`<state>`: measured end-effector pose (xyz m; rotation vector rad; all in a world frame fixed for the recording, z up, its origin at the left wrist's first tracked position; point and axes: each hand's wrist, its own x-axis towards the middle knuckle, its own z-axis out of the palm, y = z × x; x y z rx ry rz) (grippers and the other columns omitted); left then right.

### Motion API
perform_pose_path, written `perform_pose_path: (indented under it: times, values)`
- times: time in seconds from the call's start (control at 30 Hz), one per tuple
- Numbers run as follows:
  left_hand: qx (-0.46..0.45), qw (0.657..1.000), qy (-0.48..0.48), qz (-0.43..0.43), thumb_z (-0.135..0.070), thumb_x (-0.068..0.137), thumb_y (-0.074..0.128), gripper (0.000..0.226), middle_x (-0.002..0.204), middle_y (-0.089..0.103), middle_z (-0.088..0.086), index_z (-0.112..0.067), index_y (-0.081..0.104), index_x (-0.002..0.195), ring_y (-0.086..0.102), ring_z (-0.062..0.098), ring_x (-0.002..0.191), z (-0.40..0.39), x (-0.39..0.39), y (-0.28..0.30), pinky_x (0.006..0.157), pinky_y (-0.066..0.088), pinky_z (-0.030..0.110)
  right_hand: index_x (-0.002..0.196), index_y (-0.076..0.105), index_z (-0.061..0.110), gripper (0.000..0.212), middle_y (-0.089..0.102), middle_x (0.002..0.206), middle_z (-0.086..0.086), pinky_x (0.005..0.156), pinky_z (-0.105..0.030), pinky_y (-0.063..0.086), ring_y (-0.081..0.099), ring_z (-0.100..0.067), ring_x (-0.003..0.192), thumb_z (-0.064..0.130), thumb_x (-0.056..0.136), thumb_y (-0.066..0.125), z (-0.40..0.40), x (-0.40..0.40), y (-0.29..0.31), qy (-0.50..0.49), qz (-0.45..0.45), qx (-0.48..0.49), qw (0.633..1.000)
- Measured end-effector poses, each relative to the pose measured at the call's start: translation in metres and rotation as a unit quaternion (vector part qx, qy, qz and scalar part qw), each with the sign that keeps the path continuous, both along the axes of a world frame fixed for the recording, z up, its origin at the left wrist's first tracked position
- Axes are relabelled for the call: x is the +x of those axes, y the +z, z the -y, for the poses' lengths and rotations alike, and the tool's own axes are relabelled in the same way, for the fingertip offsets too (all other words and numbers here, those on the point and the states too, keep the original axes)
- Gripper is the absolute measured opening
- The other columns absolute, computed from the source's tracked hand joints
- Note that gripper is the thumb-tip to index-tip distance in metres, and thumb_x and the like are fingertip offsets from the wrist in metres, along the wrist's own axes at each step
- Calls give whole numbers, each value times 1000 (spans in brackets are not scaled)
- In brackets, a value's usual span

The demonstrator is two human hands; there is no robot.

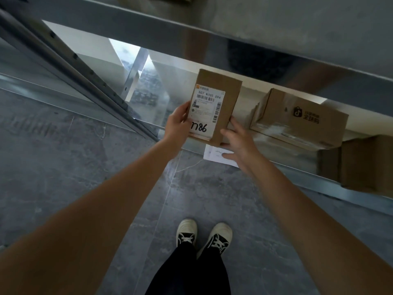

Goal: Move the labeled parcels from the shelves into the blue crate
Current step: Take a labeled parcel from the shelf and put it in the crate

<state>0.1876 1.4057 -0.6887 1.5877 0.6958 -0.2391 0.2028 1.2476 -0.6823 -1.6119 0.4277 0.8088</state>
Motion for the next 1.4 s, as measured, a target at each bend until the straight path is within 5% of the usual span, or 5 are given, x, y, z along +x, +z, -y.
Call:
perform_pose_path:
  times: [0.37,0.6,0.9,1.07,1.4]
  values:
    - [271,961,-29,35,9,82,38,66,143,43,7,-12,35,145,42,22,130,26,22,-11,103,45,35,148,37,18,53,41,151,-3,112,-37,34,41,-22,136,25,96,49,-10,3,-10,-37,69,-77,994]
    - [184,965,-91,162,-17,94,42,55,153,31,1,-19,29,148,29,15,140,135,19,7,116,26,33,118,56,3,30,56,118,-13,89,-29,41,51,-18,105,18,93,51,85,6,6,-211,399,-282,847]
    - [-34,998,-56,-7,-10,92,34,48,122,56,4,-17,39,139,53,16,106,187,41,8,93,47,35,138,47,8,52,55,129,-7,77,-17,33,52,-21,117,43,99,44,198,22,-10,-285,70,-206,934]
    - [-68,997,37,-23,-10,92,34,40,101,65,-8,-24,63,115,58,9,97,180,41,23,68,42,20,80,68,19,38,60,83,6,80,-34,44,54,-11,82,53,85,54,219,9,-1,-351,103,-141,920]
    - [-84,993,53,-59,-23,98,32,36,92,64,-13,-32,63,112,56,4,84,185,32,30,65,47,26,91,66,28,42,67,89,8,67,-28,42,58,-10,77,65,74,58,241,-6,10,-354,67,-58,931]
